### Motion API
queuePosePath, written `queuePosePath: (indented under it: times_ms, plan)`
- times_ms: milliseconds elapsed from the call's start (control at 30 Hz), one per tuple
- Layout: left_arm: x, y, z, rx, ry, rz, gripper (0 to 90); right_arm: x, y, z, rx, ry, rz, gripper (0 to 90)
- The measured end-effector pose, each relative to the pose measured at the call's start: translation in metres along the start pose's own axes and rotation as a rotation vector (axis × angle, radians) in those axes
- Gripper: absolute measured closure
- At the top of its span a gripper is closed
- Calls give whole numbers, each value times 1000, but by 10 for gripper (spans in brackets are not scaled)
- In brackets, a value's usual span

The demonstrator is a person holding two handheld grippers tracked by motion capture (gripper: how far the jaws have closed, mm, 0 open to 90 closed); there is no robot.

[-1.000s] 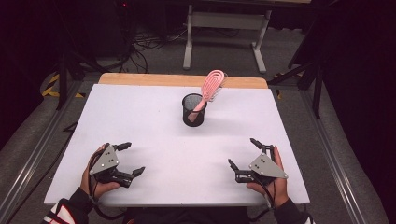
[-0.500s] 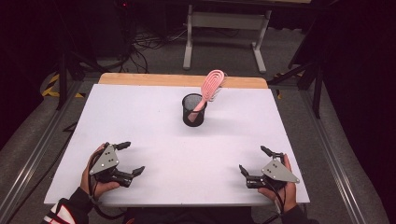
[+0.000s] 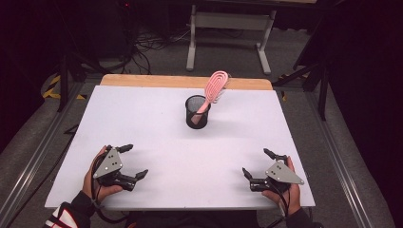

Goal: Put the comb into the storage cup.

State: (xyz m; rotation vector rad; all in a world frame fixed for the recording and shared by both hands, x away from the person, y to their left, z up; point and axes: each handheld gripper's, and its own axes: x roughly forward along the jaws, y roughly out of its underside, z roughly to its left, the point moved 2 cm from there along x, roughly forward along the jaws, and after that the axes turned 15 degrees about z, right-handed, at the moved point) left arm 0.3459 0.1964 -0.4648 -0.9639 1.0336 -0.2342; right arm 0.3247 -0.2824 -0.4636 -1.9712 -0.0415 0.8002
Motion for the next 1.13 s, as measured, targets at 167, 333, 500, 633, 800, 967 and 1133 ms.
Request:
queuePosePath:
  times_ms: [167,333,500,633,800,967,1133]
  plan:
    - [0,0,-1,0,1,-2,29,0,-2,1,2,6,-2,35]
    - [-1,1,0,5,-1,1,29,0,-4,2,-3,12,-3,35]
    - [0,1,-1,5,-6,7,29,2,-4,2,-6,9,5,35]
    - [1,0,-2,14,-14,12,29,2,-3,3,-12,4,6,35]
    - [2,-1,-1,18,-19,15,28,1,-4,1,-17,6,1,35]
    - [2,0,0,15,-22,16,28,2,-4,1,-18,8,4,35]
    - [0,2,0,12,-26,19,29,4,-6,2,-23,6,8,35]
